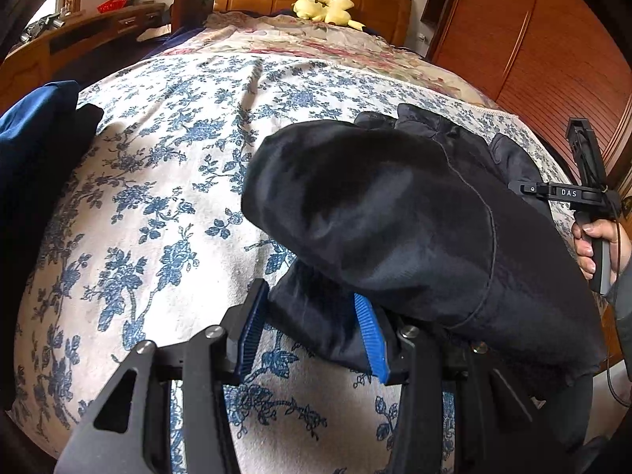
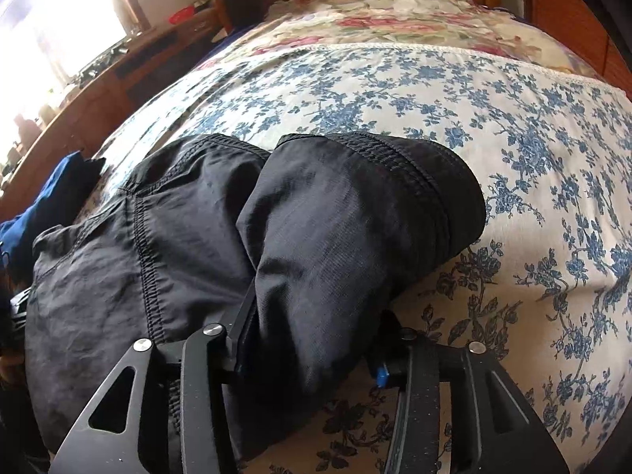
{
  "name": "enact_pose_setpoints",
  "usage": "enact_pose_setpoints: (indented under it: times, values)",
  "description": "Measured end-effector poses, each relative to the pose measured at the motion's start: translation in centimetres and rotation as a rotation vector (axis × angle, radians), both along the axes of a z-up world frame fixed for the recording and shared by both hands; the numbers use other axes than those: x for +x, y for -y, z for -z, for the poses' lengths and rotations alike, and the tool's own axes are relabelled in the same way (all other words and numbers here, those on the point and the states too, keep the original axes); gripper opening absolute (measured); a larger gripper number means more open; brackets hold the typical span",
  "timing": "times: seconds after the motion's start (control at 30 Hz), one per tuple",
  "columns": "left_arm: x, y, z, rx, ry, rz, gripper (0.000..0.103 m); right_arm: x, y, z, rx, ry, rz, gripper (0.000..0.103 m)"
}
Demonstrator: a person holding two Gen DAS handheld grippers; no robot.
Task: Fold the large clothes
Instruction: 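Close the left tool on the jacket bundle while the right tool holds it, then lift the folded jacket with both tools and carry it toward the desk-side bed corner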
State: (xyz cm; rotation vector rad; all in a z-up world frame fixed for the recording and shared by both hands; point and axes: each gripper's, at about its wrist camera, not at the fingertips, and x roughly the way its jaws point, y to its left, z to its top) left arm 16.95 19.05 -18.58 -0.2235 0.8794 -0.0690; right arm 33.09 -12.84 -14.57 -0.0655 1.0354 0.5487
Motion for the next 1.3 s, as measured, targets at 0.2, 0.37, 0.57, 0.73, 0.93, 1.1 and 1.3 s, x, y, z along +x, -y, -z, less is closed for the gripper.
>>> enact_pose_setpoints:
  times: [0.2,0.37,0.57,0.73,0.93,1.1,1.3]
  values:
    - [-0.1,0.0,0.4,-0.014,-0.001,-0.006,0.044,0.2,-0.2,0.4,-0.007,0.004,0.014,0.055]
    - [-0.2,-0.1,0.8,-0.032,0.018,0.009,0.033,1.1,-0.2,1.3,0.036,-0.035,0.043,0.063]
    - [-1.5,-1.1,-0.2,-0.126,0.087,0.037,0.012,1.1,-1.6,1.0,0.041,-0.039,0.010,0.039]
    - [-3.0,-1.6,-2.5,-0.134,0.165,0.033,0.009,0.6,-1.8,-1.2,0.088,0.017,0.023,0.027]
    - [-5.5,-3.7,-6.4,-0.092,0.274,-0.016,0.008,-0.3,-4.8,-4.0,0.129,0.101,0.005,0.025]
    - [-7.6,-8.5,-9.7,-0.035,0.337,-0.103,0.008,-0.8,-10.9,-6.2,0.152,0.143,-0.084,0.025]
    - [-11.0,-16.1,-13.8,0.056,0.402,-0.240,0.007,-0.7,-21.1,-10.5,0.195,0.202,-0.219,0.024]
